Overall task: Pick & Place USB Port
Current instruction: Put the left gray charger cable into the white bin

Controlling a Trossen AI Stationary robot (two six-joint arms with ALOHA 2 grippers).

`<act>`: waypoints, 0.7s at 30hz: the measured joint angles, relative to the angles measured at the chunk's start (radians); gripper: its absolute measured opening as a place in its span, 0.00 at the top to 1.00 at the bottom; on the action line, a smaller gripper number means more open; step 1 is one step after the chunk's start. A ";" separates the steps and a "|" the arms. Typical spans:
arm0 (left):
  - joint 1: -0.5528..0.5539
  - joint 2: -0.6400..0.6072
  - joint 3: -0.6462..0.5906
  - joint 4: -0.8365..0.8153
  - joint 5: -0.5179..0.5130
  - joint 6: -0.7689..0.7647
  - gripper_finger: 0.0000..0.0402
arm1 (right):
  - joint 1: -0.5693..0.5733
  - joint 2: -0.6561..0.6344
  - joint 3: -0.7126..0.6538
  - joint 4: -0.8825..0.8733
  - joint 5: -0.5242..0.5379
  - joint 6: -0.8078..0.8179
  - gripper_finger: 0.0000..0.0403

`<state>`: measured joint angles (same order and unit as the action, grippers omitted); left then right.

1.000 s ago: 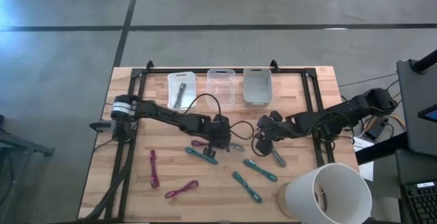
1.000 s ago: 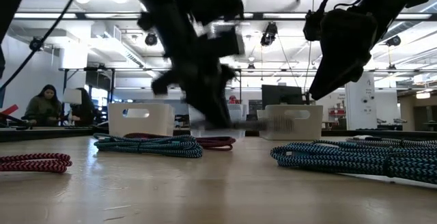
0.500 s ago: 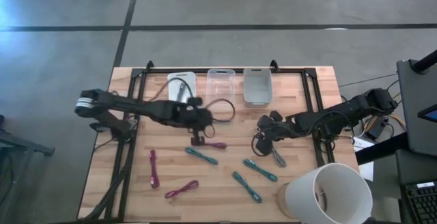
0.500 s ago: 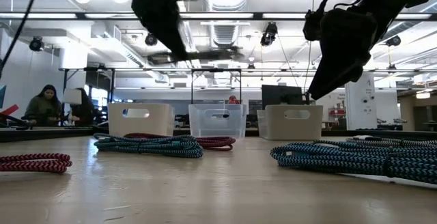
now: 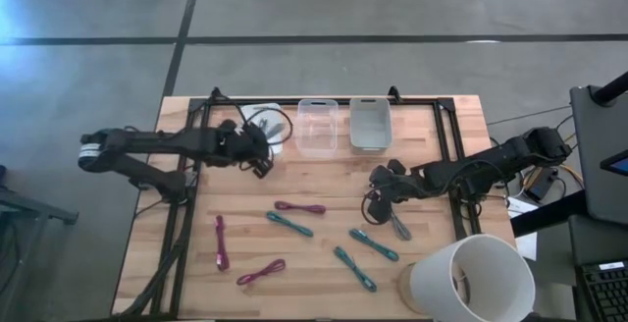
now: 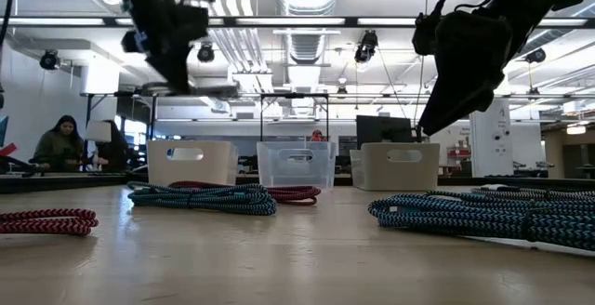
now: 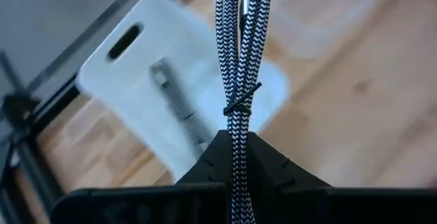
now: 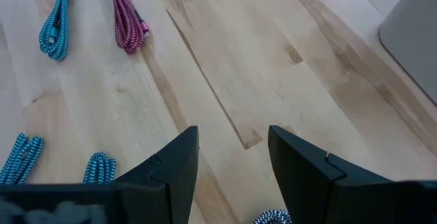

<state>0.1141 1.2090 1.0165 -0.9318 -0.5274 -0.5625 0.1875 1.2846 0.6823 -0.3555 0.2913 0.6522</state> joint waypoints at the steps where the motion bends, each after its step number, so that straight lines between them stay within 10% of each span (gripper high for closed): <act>1: 0.024 -0.004 -0.019 0.004 0.010 -0.011 0.96 | 0.000 0.000 0.000 0.000 0.000 0.000 0.57; 21: 0.513 0.096 -0.153 0.322 0.414 0.064 0.93 | 0.000 0.000 0.000 0.004 0.002 -0.005 0.57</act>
<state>0.6269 1.3048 0.8631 -0.6097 -0.1132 -0.4981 0.1875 1.2846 0.6823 -0.3515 0.2928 0.6475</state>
